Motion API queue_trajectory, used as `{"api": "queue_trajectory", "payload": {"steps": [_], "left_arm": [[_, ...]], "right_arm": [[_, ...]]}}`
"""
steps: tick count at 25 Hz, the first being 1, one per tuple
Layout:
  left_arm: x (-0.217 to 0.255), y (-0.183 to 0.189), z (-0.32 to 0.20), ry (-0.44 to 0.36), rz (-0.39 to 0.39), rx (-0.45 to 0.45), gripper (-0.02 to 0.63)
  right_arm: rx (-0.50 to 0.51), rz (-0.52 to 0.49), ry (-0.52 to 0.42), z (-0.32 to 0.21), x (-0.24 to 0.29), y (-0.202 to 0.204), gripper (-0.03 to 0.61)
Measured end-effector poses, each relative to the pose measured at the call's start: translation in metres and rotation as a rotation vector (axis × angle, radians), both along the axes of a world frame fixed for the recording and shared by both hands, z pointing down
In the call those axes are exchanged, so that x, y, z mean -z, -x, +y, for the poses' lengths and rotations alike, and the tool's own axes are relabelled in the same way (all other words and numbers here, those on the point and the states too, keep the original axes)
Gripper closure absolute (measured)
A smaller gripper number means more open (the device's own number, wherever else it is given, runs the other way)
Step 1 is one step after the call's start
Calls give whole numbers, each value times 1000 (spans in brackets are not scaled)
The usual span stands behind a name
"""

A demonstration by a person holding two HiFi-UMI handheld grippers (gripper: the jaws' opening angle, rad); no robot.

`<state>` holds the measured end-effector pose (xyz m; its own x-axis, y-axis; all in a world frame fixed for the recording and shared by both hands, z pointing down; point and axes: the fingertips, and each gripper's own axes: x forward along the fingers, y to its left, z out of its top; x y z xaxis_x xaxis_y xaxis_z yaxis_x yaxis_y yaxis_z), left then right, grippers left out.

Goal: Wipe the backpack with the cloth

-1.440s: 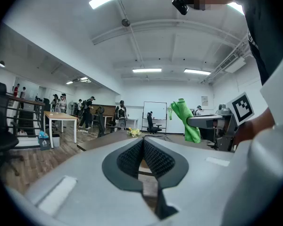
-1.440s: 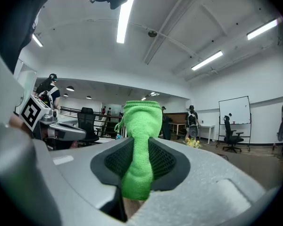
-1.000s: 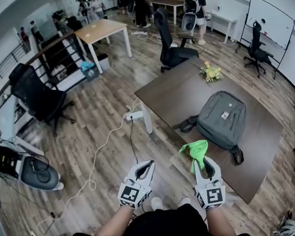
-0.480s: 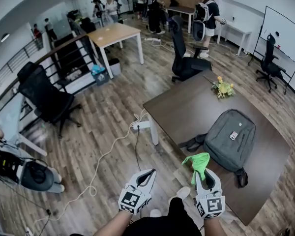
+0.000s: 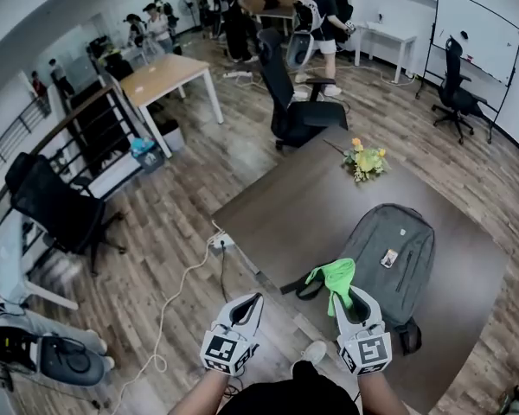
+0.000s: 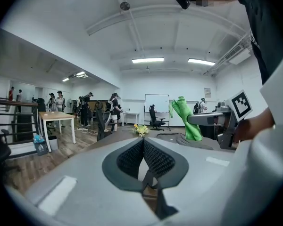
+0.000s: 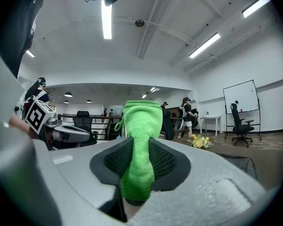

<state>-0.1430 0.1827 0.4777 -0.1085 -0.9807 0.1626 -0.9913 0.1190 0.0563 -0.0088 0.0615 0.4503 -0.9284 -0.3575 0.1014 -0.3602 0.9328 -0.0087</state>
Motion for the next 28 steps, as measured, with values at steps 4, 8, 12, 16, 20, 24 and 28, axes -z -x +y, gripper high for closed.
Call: {"api": "queue_trajectory", "payload": {"steps": [4, 8, 12, 16, 20, 24, 28], "left_arm": [[6, -8, -54, 23, -23, -43, 598], [14, -14, -98, 51, -58, -86, 598], [12, -27, -133, 84, -83, -148, 598], [14, -46, -170, 77, -78, -246, 598], [5, -52, -203, 68, -51, -316, 598], [-11, -52, -229, 74, -40, -414, 598], [-20, -44, -255, 80, -27, -500, 598]], "right_arm": [[-37, -13, 29, -50, -3, -10, 474], [-66, -41, 56, -88, -7, -17, 474], [-104, -84, 98, -112, -7, -31, 474], [-174, -81, 112, -133, -9, -55, 474], [-257, -54, 112, -154, -18, -72, 474], [-346, 1, 129, -167, -31, -82, 474], [-443, 64, 146, -187, -40, -83, 474]]}}
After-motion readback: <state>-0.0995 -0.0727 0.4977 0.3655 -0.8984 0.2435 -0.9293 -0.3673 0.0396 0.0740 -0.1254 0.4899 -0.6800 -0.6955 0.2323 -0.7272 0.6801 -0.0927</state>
